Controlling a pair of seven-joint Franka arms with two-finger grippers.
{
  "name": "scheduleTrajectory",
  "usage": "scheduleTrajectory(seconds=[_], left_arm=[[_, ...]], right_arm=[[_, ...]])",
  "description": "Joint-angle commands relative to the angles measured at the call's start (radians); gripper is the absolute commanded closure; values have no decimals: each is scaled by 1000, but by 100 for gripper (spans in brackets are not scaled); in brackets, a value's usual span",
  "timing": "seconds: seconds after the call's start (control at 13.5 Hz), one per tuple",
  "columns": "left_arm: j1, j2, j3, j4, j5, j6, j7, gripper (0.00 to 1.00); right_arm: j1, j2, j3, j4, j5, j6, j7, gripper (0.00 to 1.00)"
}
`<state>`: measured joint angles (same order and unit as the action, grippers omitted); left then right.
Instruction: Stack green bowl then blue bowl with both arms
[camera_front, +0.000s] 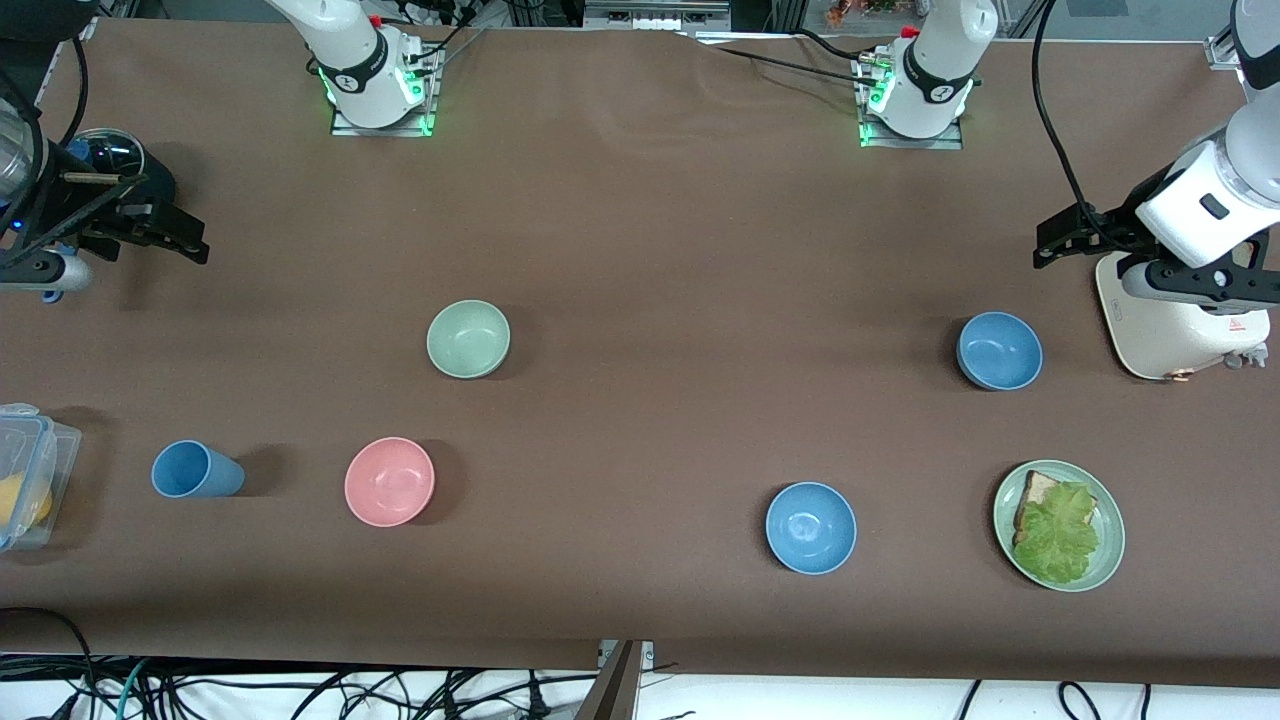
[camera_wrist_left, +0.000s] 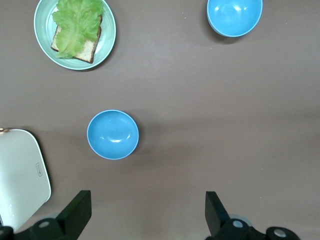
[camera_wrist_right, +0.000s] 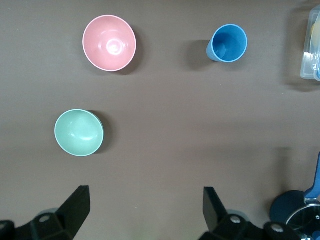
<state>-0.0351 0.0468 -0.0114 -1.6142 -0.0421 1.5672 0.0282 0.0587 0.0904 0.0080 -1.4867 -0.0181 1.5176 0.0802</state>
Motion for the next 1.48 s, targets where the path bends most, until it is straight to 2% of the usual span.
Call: scheduleTrajectory(seconds=[0.0, 1.41], left_arm=[[1, 13, 5, 31, 25, -22, 13, 0], [1, 13, -1, 33, 25, -21, -7, 0]], right_arm=[[-2, -20, -6, -24, 13, 21, -25, 0], [-2, -14, -5, -10, 9, 50, -30, 0]])
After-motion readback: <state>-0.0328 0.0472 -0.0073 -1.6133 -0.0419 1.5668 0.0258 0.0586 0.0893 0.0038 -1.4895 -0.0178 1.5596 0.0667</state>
